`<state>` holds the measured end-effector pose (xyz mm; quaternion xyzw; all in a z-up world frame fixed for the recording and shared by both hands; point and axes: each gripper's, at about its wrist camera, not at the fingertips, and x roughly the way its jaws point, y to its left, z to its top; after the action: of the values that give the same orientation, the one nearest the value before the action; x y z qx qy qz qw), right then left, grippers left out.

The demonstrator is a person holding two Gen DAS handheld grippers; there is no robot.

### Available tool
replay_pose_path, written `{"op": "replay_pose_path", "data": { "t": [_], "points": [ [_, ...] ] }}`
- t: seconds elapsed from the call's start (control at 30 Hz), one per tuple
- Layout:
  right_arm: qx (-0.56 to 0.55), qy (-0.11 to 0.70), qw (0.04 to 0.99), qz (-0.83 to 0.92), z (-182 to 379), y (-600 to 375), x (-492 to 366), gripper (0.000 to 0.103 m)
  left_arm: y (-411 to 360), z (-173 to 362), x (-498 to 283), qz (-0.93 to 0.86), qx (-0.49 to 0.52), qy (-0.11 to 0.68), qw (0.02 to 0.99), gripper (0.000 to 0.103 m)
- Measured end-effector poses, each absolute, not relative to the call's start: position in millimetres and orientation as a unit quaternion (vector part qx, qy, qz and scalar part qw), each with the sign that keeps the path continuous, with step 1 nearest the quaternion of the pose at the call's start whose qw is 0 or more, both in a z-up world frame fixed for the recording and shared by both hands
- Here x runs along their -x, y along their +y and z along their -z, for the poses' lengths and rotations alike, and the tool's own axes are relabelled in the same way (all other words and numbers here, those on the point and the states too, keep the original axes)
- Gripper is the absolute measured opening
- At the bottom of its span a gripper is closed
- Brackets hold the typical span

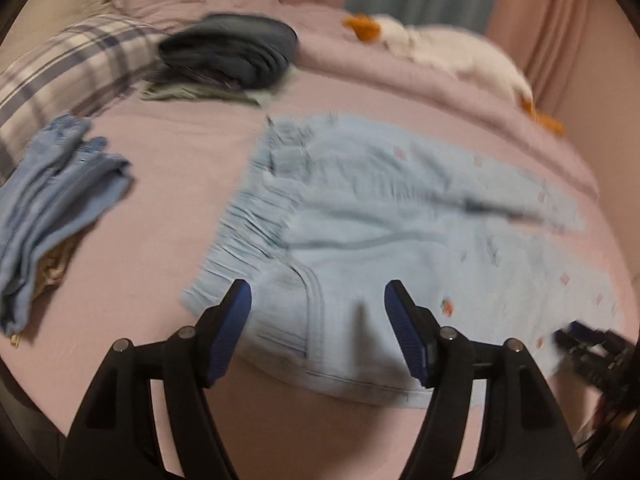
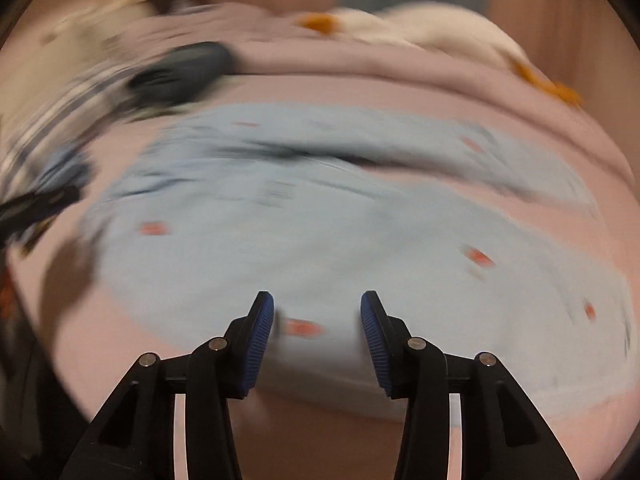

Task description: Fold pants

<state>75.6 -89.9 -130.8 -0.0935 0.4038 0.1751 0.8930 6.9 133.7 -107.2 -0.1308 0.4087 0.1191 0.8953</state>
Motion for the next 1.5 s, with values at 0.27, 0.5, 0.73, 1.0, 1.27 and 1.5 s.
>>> {"op": "replay_pose_path", "data": {
  "t": [0.27, 0.5, 0.73, 1.0, 1.27, 1.5],
  "points": [
    [-0.012, 0.437, 0.899, -0.039, 134, -237, -86, 0.046, 125, 128, -17, -0.123, 0.084, 0.459, 0.876, 0.074],
    [-0.288, 0.382, 0.871, 0.115, 139, -412, -66, 0.049, 107, 110, -48, -0.098, 0.088, 0.444, 0.886, 0.079],
    [-0.309, 0.363, 0.874, 0.092, 141, -402, -99, 0.022, 98, 128, -87, -0.106, 0.108, 0.47, 0.869, 0.081],
    [-0.223, 0.383, 0.887, 0.128, 139, -423, -79, 0.014, 94, 134, -92, -0.107, 0.081, 0.473, 0.871, 0.084],
    [-0.136, 0.366, 0.897, 0.205, 112, -408, -85, 0.04, 93, 123, -78, -0.092, 0.082, 0.454, 0.882, 0.082],
    [0.016, 0.362, 0.925, 0.116, 105, -342, -103, 0.04, 93, 139, -78, -0.087, 0.056, 0.453, 0.886, 0.089]
  ]
}}
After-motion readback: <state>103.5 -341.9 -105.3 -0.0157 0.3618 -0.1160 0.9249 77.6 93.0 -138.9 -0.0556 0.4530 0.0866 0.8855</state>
